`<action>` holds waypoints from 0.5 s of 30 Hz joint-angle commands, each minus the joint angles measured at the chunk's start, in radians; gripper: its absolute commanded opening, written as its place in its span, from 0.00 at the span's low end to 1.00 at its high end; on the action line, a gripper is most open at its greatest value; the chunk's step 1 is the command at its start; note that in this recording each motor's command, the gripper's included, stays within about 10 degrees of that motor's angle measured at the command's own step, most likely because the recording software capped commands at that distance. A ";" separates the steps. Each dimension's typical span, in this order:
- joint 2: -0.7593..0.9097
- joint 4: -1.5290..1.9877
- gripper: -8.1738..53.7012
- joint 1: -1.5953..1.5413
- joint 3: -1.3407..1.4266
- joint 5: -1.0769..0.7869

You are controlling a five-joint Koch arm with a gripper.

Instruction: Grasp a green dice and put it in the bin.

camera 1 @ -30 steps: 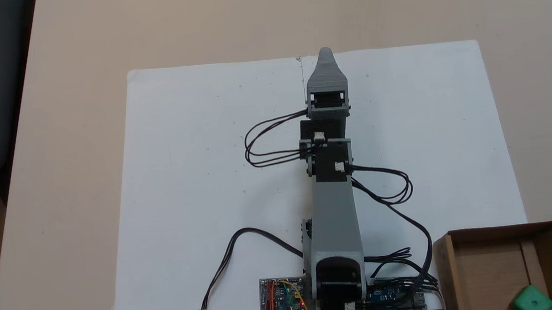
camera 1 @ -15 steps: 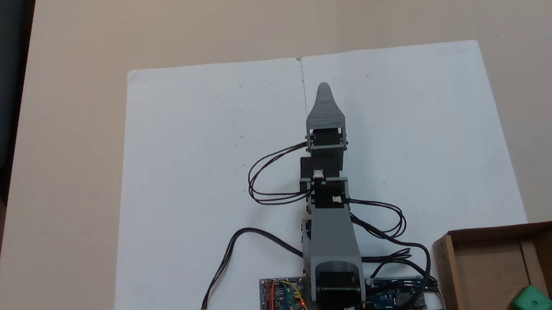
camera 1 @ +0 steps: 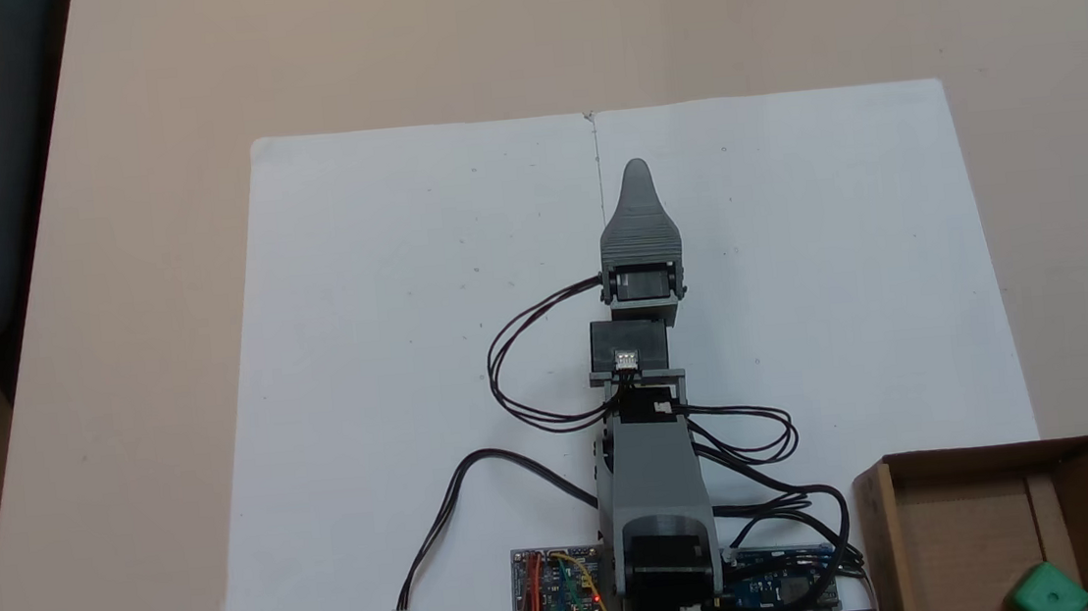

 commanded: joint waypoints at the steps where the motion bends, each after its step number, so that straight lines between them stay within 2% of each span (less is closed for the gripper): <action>1: 0.118 -0.164 0.84 -0.003 0.066 -0.002; 10: 0.117 -0.425 0.86 0.000 0.066 -0.023; 15: 0.115 -0.423 0.86 0.000 0.067 -0.023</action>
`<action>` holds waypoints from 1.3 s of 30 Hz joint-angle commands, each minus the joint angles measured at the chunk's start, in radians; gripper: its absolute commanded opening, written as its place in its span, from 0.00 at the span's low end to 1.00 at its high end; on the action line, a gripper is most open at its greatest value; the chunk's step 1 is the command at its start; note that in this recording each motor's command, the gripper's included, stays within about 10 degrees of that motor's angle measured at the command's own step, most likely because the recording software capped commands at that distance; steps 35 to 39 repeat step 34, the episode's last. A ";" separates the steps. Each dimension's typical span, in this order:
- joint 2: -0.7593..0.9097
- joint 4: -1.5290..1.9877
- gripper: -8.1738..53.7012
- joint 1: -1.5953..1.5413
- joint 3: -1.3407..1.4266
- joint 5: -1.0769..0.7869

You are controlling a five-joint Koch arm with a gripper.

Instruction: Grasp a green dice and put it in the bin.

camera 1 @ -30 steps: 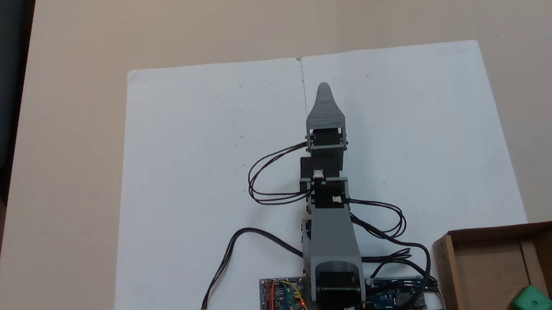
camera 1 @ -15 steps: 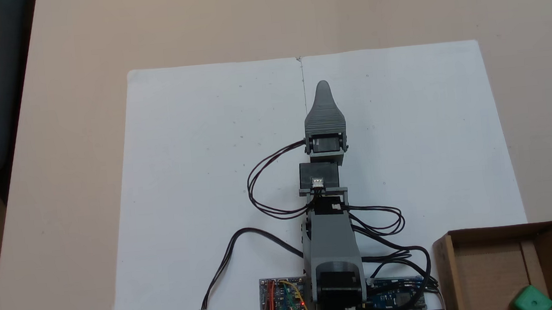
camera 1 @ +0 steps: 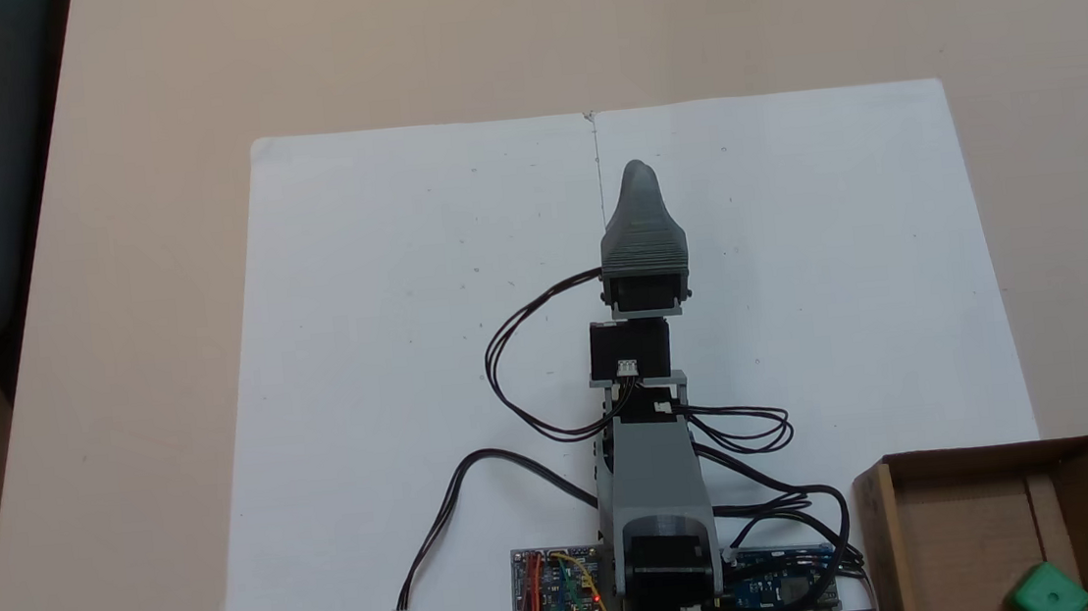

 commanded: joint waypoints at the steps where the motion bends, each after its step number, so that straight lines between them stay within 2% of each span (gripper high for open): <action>1: 0.112 -0.091 0.86 0.003 0.066 -0.021; 39: 0.110 -0.054 0.86 0.032 0.066 -0.015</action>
